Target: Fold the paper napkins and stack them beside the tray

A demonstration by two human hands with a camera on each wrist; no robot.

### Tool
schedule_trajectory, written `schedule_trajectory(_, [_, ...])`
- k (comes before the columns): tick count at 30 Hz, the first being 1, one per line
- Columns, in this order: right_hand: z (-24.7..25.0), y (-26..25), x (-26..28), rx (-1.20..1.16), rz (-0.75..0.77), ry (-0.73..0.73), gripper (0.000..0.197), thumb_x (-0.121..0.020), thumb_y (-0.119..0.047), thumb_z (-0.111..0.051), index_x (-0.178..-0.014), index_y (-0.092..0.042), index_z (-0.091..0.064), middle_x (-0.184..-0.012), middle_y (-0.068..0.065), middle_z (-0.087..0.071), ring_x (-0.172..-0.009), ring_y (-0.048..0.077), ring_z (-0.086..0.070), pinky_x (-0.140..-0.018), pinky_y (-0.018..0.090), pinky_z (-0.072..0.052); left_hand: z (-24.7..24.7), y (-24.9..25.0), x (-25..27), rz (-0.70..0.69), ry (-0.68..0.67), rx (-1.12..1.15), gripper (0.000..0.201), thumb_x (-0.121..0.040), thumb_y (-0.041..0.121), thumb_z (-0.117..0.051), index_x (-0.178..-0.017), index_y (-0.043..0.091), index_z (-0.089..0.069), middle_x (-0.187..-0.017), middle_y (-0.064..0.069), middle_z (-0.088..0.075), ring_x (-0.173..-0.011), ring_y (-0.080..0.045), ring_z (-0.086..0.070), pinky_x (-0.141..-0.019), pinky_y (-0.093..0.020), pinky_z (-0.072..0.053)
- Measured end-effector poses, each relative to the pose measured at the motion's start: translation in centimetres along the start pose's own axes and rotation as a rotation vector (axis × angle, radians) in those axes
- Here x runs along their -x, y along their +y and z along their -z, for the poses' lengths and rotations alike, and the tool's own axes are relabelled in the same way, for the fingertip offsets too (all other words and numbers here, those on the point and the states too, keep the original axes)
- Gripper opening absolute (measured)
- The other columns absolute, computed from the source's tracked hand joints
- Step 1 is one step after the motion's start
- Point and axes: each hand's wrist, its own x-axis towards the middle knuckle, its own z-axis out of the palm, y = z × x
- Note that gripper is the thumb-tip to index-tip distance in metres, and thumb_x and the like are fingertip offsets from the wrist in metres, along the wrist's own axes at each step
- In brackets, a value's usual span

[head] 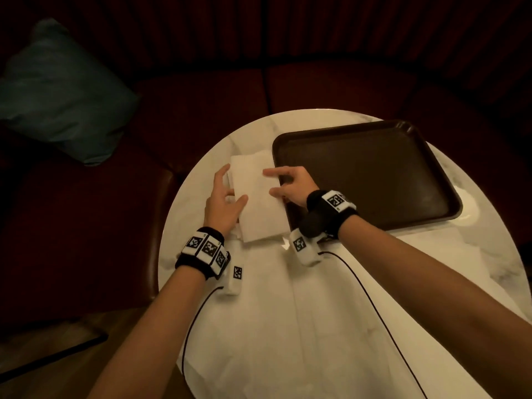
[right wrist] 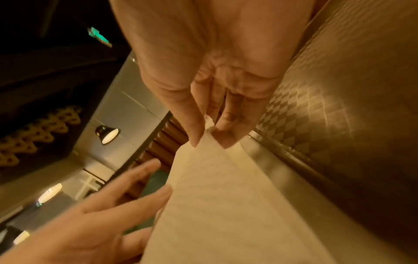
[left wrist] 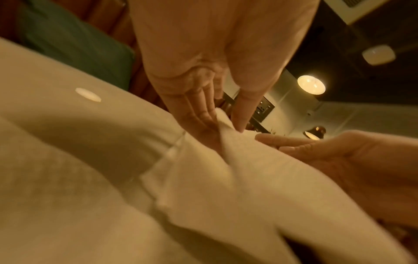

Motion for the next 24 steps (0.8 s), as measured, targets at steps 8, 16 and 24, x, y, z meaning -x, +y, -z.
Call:
schedule_trajectory(8, [-1.1, 0.8, -3.7, 0.386, -0.053, -0.069, 0.059, -0.081, -0.010, -0.073, -0.135, -0.025, -0.055, -0.131, 0.004, -0.052, -0.094, 0.015, -0.058, -0.072, 0.014, -0.047, 0.5, -2.0, -2.7, -0.068, -0.044, -0.335, 0.055, -0.079, 0.007, -0.072, -0.130, 0.019, -0.058, -0.128, -0.002, -0.053, -0.120, -0.025, -0.053, -0.094, -0.048, -0.052])
schedule_trajectory(16, [-1.0, -0.2, -2.0, 0.502, -0.013, -0.030, 0.064, -0.077, -0.015, -0.078, -0.136, -0.018, -0.053, -0.139, 0.008, -0.045, -0.125, 0.026, -0.048, -0.102, 0.035, -0.045, 0.1, -1.3, -2.2, -0.081, -0.069, -0.620, 0.052, -0.085, 0.013, -0.069, -0.135, 0.016, -0.055, -0.134, -0.001, -0.044, -0.116, -0.023, -0.053, -0.101, -0.028, -0.038])
schedule_trajectory(24, [4.7, 0.7, 9.1, 0.373, 0.095, -0.004, 0.040, -0.082, -0.011, -0.074, -0.120, -0.019, -0.063, -0.102, 0.000, -0.066, -0.064, 0.000, -0.060, -0.057, 0.010, -0.048, -0.4, 1.5, 2.8, -0.183, -0.038, -0.797, 0.039, -0.094, 0.023, -0.056, -0.133, 0.023, -0.055, -0.141, -0.005, -0.040, -0.099, -0.030, -0.062, -0.089, -0.040, -0.048])
